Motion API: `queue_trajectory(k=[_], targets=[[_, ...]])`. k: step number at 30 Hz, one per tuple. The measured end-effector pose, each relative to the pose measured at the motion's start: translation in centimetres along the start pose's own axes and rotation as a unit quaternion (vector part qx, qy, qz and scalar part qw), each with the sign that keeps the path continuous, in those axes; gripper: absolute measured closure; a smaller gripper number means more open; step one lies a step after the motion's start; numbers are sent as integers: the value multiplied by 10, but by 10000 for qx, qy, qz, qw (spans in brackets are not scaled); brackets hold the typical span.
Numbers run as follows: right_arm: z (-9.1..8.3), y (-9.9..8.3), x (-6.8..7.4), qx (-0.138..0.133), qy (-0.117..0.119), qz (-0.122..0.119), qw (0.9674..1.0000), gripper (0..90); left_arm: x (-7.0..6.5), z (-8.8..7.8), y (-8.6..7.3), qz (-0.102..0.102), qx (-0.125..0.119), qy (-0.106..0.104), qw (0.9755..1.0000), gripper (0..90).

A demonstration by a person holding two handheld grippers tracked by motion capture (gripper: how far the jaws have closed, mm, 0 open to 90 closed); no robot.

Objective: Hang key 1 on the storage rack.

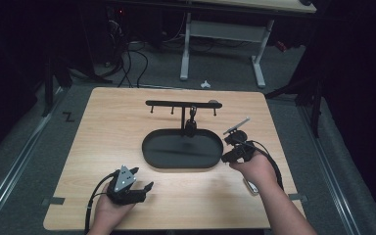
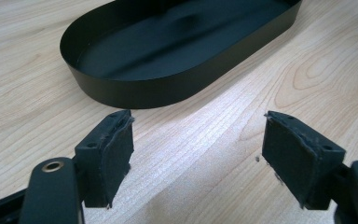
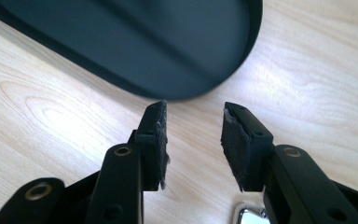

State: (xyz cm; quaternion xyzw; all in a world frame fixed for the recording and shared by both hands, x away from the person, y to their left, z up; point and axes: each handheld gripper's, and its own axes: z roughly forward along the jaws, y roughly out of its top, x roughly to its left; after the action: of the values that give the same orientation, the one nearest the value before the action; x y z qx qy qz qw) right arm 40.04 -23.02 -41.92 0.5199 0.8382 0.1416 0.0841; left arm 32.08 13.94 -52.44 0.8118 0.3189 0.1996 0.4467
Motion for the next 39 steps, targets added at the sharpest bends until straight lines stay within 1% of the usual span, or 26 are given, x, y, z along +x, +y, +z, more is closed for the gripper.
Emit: queue_trajectory(k=[1,2,6,7,8,9,12,17,18,19,20,22,23,24,25,26,27,29,31,34,35,38,39], targets=[[0,0,0,0,0,0,10000,608,0,0,0,3,3,-5,10000,251],[3,-5,-3,30,28,47,10000,606,0,0,0,5,8,-6,10000,251],[8,-14,-7,55,34,70,10000,597,-1,1,0,24,25,-14,10000,251],[8,-14,-7,55,34,70,10000,597,-1,1,0,24,25,-14,10000,251],[9,-17,-8,77,34,103,9999,591,-1,1,0,26,29,-17,10000,251],[13,-21,-11,121,-10,56,9999,571,-1,1,0,33,40,-17,10000,251],[17,-26,-16,151,-67,71,9998,554,-1,1,0,39,44,-16,10000,251],[23,-36,-32,240,-126,303,9992,524,-1,2,0,33,44,-8,10000,251],[23,-36,-32,240,-126,303,9992,524,-1,2,0,33,44,-8,10000,251],[26,-40,-39,284,-195,371,9987,511,-1,2,0,37,51,-11,10000,251],[26,-40,-39,284,-195,371,9987,511,-1,2,0,37,51,-11,10000,252],[29,-43,-45,342,-257,400,9983,496,0,3,-1,46,71,-5,10000,252],[32,-46,-51,372,-317,447,9978,493,0,3,-1,57,89,-7,9999,252],[32,-46,-51,372,-317,447,9978,493,0,3,-1,57,89,-7,9999,252],[36,-48,-56,383,-339,511,9974,493,0,3,-1,58,94,-16,9999,252],[36,-48,-56,383,-339,511,9974,493,0,3,-1,58,94,-16,9999,252],[40,-49,-61,411,-338,588,9969,498,0,4,-1,61,104,-10,9999,253],[45,-48,-65,440,-322,644,9964,513,-1,3,-1,63,114,-13,9999,253],[47,-48,-67,432,-292,659,9965,520,-1,3,-1,68,116,-13,9999,254],[52,-46,-71,533,-208,692,9960,565,-1,2,-1,80,123,-12,9999,254],[54,-46,-73,565,-147,727,9956,601,0,2,-1,91,136,-15,9999,254],[57,-45,-73,675,-135,729,9950,626,0,2,-2,93,142,-17,9999,254],[57,-46,-73,643,-130,719,9952,636,0,2,-2,92,142,-18,9999,254]])
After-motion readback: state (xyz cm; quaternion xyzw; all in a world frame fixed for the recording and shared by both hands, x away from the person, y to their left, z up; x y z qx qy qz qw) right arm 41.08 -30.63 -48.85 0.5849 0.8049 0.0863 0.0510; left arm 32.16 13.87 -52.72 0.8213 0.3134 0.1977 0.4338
